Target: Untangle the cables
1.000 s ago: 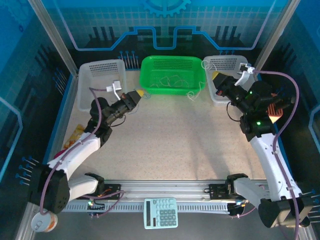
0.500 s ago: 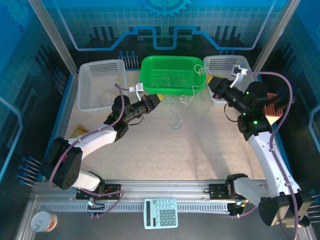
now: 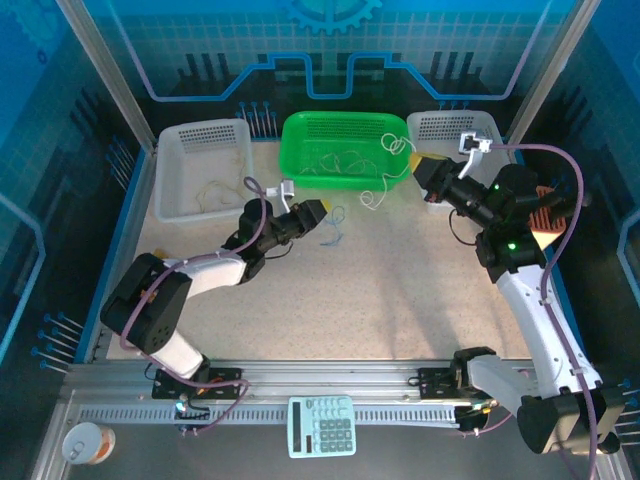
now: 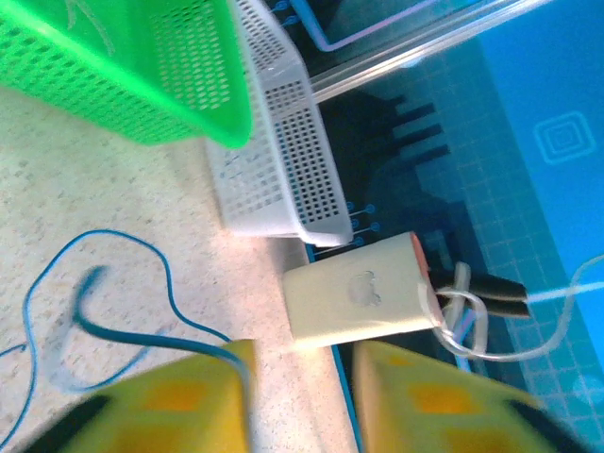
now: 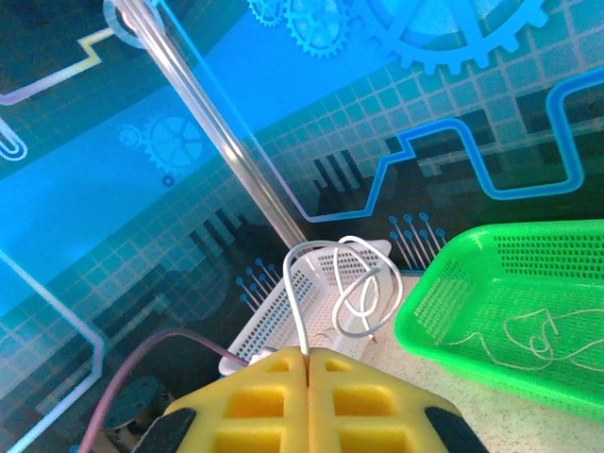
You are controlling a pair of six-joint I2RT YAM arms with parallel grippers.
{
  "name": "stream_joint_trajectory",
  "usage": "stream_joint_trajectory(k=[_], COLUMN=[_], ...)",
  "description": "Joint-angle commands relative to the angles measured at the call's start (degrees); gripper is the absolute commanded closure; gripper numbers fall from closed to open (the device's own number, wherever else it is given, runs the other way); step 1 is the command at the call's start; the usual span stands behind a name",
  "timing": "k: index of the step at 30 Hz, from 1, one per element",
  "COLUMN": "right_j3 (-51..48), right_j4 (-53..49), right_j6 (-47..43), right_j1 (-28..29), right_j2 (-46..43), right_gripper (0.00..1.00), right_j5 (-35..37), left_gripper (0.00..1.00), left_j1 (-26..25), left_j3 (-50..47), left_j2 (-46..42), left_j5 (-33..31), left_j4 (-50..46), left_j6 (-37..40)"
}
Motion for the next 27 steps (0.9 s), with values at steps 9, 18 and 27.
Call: stream_joint_trajectory(k=[9, 18, 27], right_j3=[-1.42, -4.0, -4.88], right_j4=[1.42, 6.1, 9.31], right_j6=[-2.06, 0.79, 2.69], right_j1=[0.76, 1.26, 6.75], right_j2=[-0.21, 1.17, 4.17], right_gripper=[1.0, 1.0, 1.0], right_j5=[-8.87, -12.11, -11.21], left_gripper=[0.2, 0.17, 0.37], left_j1=[2.85, 2.9, 0.95], left_j3=[0.29, 3.0, 5.41], left_j2=[-8.42, -17.8, -15.48], left_j5=[0.5, 3.77, 9.68], left_j4=[-4.39, -9.97, 5.52], left_j6=[6.15, 8.83, 0.74])
